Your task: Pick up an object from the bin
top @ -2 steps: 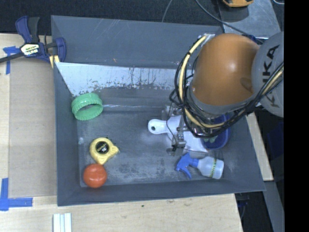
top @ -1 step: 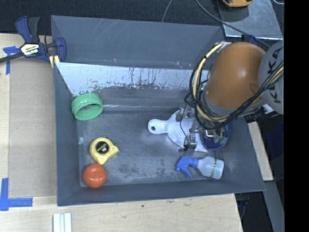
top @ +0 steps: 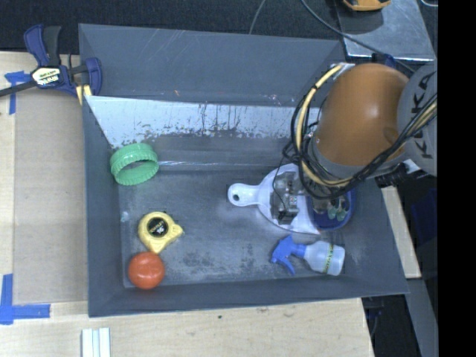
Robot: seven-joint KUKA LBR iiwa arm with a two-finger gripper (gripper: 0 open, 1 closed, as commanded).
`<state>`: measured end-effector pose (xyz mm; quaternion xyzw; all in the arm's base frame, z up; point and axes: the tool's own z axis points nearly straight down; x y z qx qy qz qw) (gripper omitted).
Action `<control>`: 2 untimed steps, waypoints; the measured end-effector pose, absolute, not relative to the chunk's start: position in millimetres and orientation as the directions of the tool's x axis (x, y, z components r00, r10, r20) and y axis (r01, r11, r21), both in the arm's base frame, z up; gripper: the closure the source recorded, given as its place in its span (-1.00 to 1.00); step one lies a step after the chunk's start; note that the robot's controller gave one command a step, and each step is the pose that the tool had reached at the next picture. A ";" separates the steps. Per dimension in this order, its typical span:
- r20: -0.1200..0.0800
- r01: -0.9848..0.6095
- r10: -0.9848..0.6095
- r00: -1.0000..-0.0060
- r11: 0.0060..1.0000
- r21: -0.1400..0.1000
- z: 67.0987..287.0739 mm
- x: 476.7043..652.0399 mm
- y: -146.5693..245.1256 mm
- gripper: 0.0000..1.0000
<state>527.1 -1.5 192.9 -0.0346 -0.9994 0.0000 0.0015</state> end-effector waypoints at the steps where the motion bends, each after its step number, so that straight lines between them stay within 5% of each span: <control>1: 0.005 -0.208 -0.208 -0.978 0.978 0.001 133.3 532.4 -2.0 1.00; 2: 0.002 -0.206 -0.206 -0.979 0.979 0.001 134.8 533.2 -2.0 -1.00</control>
Offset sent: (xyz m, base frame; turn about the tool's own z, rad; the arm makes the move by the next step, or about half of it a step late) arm 0.0056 -0.0001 -0.0582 -0.2789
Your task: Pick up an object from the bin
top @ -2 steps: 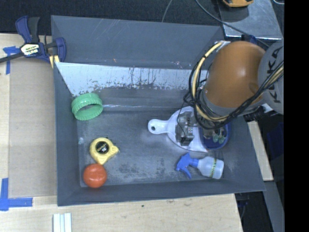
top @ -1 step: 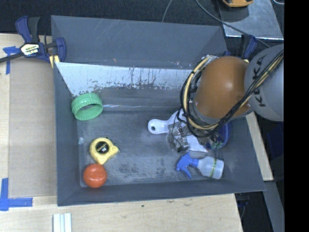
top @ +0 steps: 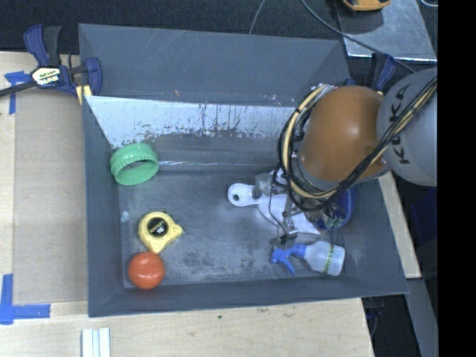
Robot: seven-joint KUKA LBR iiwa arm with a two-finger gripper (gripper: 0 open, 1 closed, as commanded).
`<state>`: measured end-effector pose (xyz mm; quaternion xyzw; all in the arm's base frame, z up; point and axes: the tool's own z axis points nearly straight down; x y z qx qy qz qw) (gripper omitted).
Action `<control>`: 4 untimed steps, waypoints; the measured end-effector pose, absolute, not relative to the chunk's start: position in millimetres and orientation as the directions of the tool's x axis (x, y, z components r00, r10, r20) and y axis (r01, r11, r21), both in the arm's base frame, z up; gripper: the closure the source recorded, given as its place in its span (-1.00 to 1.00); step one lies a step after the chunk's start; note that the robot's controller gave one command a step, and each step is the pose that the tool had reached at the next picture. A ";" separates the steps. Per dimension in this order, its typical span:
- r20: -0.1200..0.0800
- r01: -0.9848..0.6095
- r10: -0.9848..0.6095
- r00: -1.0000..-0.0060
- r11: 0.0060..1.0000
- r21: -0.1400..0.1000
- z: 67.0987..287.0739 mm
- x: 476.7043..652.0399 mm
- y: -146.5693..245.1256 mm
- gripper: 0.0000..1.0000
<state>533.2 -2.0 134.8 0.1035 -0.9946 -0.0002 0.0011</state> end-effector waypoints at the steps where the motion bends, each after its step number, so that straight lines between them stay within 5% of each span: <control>1: -0.002 -0.203 -0.203 -0.979 0.979 -0.004 123.6 551.2 -76.0 -1.00; 2: -0.003 -0.208 -0.208 -0.978 0.978 0.000 124.1 551.1 -70.7 1.00; 3: -0.009 -0.530 -0.530 -0.848 0.848 -0.003 132.4 550.5 -34.6 1.00; 4: -0.014 -0.734 -0.734 -0.679 0.679 -0.012 182.7 607.2 -54.3 1.00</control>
Offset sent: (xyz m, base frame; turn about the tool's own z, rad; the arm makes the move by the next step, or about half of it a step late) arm 0.0170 -0.0680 -0.0110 -0.0060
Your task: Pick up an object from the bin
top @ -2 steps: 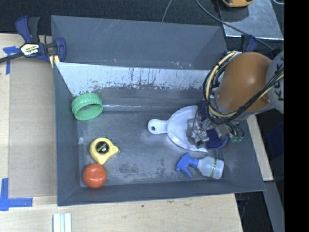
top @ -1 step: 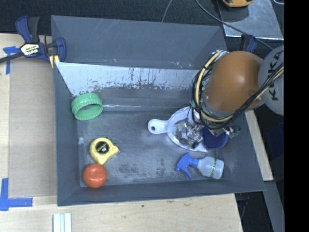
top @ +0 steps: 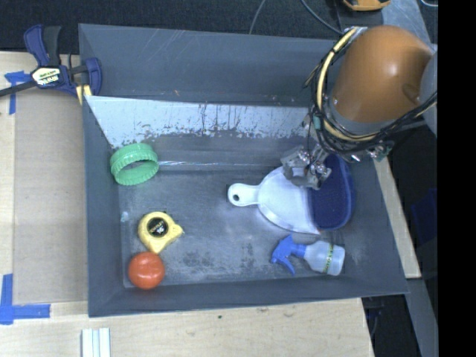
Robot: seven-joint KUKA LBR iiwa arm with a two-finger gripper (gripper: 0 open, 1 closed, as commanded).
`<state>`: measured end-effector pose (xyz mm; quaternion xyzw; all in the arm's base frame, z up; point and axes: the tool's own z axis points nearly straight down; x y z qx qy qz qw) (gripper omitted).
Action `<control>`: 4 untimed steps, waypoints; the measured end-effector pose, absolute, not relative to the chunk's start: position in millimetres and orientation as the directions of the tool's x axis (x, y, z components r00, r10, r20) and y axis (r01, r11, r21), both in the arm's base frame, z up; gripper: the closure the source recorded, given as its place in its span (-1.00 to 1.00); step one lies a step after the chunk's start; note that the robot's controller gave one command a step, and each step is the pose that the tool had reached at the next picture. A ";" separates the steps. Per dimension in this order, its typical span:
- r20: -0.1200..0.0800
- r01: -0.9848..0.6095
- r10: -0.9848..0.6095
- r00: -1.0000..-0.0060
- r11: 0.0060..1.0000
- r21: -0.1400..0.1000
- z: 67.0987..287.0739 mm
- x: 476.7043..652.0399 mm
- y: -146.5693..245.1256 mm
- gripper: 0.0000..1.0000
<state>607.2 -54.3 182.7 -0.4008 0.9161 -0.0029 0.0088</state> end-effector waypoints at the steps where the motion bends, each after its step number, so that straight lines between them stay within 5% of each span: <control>1: -0.014 -0.726 -0.726 -0.688 0.688 -0.009 141.9 574.6 -31.4 1.00; 2: -0.026 -0.655 -0.655 -0.755 0.756 -0.010 174.6 612.5 40.3 1.00; 3: -0.019 -0.649 -0.649 -0.761 0.761 -0.009 172.5 610.9 35.0 -1.00; 4: -0.018 -0.541 -0.541 -0.841 0.841 -0.005 66.7 588.7 -4.4 -1.00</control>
Offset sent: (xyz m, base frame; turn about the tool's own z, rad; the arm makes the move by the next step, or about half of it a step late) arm -0.0313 0.0216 -0.0385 0.0137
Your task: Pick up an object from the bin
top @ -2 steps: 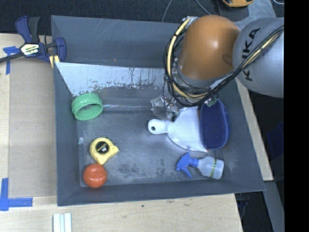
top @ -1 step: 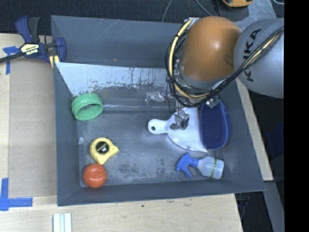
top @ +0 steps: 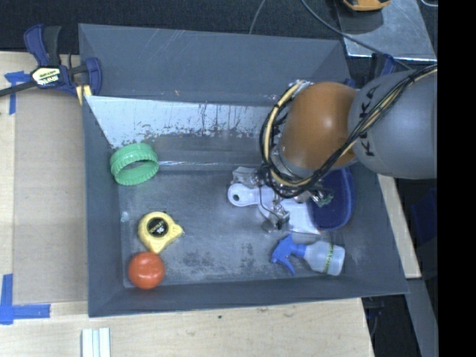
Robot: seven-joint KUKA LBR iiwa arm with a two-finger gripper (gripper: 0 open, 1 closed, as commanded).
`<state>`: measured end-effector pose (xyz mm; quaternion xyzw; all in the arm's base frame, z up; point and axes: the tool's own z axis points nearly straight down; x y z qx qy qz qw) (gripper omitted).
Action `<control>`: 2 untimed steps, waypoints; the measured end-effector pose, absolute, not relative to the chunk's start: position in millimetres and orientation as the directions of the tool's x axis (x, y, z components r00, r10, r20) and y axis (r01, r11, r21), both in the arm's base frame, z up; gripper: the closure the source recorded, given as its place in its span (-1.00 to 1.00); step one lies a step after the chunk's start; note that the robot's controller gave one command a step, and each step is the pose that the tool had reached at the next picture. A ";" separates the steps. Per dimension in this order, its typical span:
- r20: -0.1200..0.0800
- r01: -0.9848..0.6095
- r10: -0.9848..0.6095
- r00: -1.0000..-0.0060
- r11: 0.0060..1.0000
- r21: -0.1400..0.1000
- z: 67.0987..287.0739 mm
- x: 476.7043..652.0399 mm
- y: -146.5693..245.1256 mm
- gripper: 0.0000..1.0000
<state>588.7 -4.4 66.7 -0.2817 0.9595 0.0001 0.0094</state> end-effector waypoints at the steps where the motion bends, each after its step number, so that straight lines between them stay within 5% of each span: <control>1: -0.022 -0.542 -0.542 -0.840 0.840 -0.005 70.0 590.1 -2.4 1.00; 2: -0.029 -0.561 -0.561 -0.827 0.828 -0.010 201.0 617.6 -14.2 1.00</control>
Offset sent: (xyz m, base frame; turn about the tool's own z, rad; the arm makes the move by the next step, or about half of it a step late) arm 0.0000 0.0000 0.0000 0.0000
